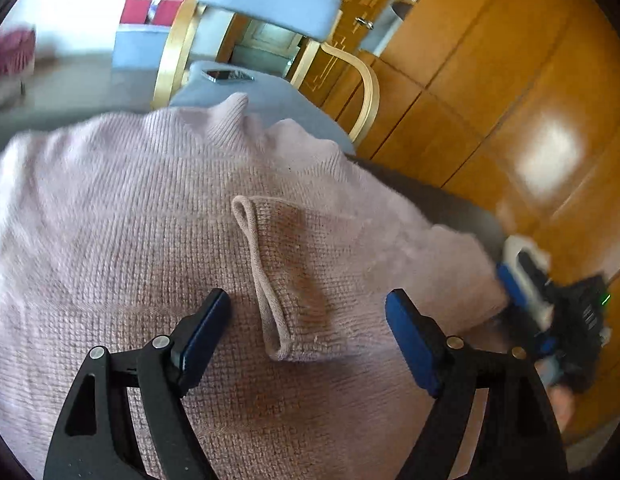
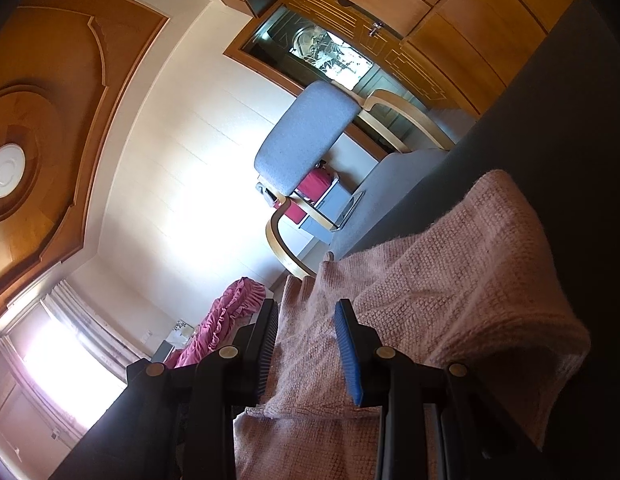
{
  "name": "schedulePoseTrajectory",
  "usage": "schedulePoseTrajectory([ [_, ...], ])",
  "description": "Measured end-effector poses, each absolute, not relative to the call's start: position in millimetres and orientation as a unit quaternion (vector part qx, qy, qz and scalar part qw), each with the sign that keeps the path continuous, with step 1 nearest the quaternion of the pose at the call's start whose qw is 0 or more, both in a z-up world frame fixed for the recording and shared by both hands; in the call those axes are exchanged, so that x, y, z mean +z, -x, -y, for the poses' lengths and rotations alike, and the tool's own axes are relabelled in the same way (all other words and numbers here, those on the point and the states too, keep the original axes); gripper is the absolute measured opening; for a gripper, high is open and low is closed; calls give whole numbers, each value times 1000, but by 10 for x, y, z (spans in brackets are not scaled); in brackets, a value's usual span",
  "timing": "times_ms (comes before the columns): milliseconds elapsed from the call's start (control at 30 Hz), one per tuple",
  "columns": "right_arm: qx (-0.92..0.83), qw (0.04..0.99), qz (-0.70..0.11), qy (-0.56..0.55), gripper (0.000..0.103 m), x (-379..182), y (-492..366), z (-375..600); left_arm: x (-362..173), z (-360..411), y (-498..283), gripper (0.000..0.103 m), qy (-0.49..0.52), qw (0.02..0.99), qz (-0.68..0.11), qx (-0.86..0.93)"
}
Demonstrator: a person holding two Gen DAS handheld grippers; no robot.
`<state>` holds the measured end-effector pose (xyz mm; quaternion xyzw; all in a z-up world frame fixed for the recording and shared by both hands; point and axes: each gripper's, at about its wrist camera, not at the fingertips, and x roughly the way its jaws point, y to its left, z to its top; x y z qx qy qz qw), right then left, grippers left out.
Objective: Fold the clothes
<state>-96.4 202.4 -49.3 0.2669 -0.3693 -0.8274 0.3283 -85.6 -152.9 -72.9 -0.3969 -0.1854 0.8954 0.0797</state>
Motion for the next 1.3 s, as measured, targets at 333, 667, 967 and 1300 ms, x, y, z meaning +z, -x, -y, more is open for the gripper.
schedulePoseTrajectory([
  [333,-832,324,363,-266,30,-480,948,-2006,-772,1598,883,11,409,56,176,894],
  [667,-874,306,269,-266,30,22,723,-2008,-727,1908,780,6,374,116,276,878],
  [967,-891,279,82,-348,18,-110,439,-1758,-654,2238,600,6,313,123,367,867],
  [1300,-888,145,80,-429,16,-476,822,-1922,-713,2433,602,6,322,61,391,860],
])
